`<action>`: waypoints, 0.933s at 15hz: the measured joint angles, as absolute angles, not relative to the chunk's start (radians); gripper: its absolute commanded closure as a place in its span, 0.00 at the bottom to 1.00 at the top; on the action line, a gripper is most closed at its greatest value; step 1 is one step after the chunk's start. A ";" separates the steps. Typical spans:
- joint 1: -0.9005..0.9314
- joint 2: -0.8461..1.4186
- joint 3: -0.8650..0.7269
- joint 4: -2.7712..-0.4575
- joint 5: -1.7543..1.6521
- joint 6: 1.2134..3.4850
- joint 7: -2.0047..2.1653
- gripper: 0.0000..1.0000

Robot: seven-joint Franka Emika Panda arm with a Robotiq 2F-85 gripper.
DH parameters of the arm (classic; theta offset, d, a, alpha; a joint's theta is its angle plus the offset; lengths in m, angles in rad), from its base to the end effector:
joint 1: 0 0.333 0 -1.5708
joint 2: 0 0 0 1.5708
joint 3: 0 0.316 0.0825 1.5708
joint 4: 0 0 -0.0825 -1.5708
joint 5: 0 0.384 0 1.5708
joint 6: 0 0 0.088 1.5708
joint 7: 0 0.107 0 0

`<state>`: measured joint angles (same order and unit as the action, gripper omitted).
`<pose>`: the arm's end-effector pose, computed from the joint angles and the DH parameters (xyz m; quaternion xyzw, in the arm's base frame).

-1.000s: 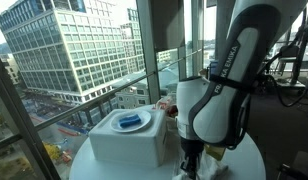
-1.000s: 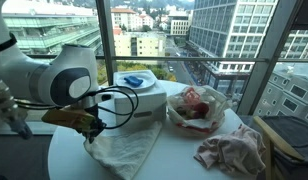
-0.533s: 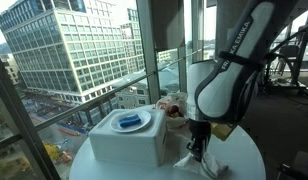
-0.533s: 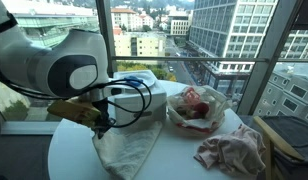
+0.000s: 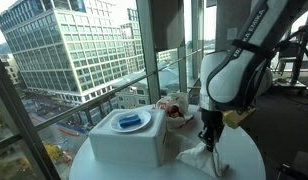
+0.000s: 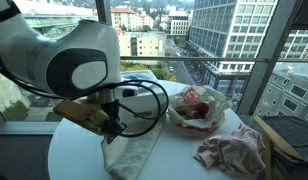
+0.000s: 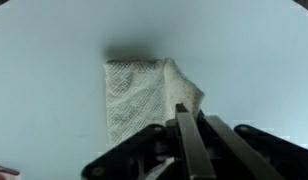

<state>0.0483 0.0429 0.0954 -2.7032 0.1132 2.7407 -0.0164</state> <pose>0.4036 0.0544 0.2151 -0.9993 -0.0278 0.0042 0.0238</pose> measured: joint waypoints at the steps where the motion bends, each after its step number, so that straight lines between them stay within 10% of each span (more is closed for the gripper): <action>1: 0.049 0.043 0.096 -2.704 0.124 2.736 -0.030 0.95; 14: 0.124 0.244 0.224 -2.588 0.178 2.729 -0.135 0.98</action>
<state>0.1243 0.2440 0.2236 -2.5884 0.1781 2.7287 -0.1354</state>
